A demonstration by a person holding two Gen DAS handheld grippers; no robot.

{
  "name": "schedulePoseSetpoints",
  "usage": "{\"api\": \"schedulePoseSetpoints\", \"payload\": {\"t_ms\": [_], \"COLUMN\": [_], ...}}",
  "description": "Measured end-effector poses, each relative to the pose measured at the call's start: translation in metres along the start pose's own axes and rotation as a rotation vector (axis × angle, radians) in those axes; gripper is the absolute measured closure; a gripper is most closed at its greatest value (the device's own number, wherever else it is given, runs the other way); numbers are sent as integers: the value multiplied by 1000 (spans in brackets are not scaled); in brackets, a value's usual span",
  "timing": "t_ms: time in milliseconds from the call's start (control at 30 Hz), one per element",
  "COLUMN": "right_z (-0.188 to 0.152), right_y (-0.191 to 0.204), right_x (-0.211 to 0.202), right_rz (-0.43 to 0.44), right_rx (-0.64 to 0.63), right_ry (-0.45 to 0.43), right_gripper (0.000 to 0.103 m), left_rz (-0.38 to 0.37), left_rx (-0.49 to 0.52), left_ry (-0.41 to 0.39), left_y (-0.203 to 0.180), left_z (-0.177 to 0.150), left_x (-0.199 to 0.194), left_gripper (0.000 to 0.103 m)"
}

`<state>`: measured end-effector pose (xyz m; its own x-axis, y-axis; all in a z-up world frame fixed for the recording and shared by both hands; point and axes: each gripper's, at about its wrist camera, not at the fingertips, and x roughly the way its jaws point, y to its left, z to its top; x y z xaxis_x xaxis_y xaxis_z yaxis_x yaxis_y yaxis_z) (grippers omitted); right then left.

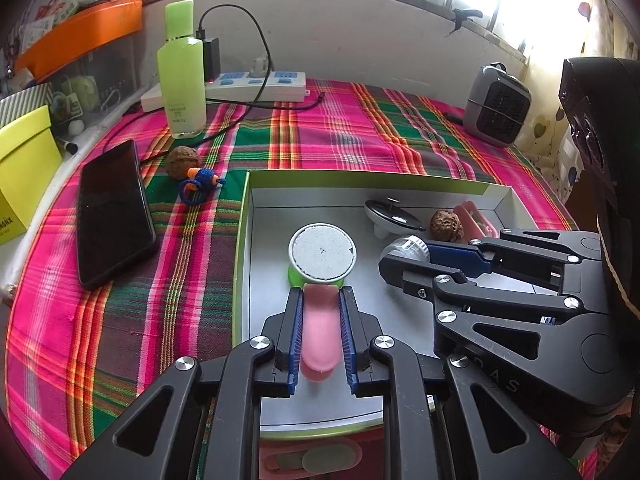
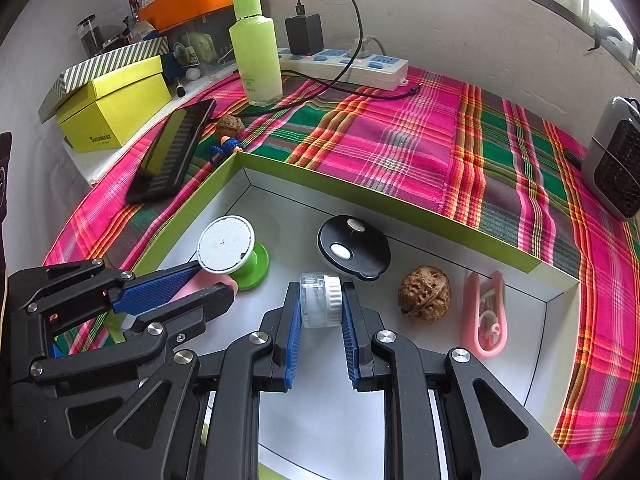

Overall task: Organize objects
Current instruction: 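Lower and open the left tool to release the pink clip while the right tool releases the jar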

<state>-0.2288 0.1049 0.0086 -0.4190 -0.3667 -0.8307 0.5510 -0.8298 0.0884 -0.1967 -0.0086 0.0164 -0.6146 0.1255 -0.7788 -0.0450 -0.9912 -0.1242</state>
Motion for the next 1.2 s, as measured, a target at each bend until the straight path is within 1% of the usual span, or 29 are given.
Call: {"api": "schedulePoseSetpoints", "payload": {"t_ms": [500,867,933,1000,1067,1200], "right_z": [-2,-4,-3,-3,-4,-4], "right_y": [-2,-3,-3,-3,-3,-2], "right_x": [-1,-3,-4,-5,-5,-5], "right_rz": [-5,-8,-7,-7,-2,-3], "right_rx": [10,17,16,16,21,24], "right_ry": [2,-2,-3,-7,-6,-6], "right_gripper": [82,81,80,76,74,73], "left_rz": [10,24,21,24,35,30], "left_rx": [5,11,8,6,10,4], "left_ry": [3,-6,-6,-8,-13,-10], "left_y": [-2,-2,-1,0,0,1], "left_z": [-2,-5,-5,-5,-5,-6], "left_x": [0,-5,-6,-8,-11,-12], "left_gripper": [86,79,77,76,75,75]}}
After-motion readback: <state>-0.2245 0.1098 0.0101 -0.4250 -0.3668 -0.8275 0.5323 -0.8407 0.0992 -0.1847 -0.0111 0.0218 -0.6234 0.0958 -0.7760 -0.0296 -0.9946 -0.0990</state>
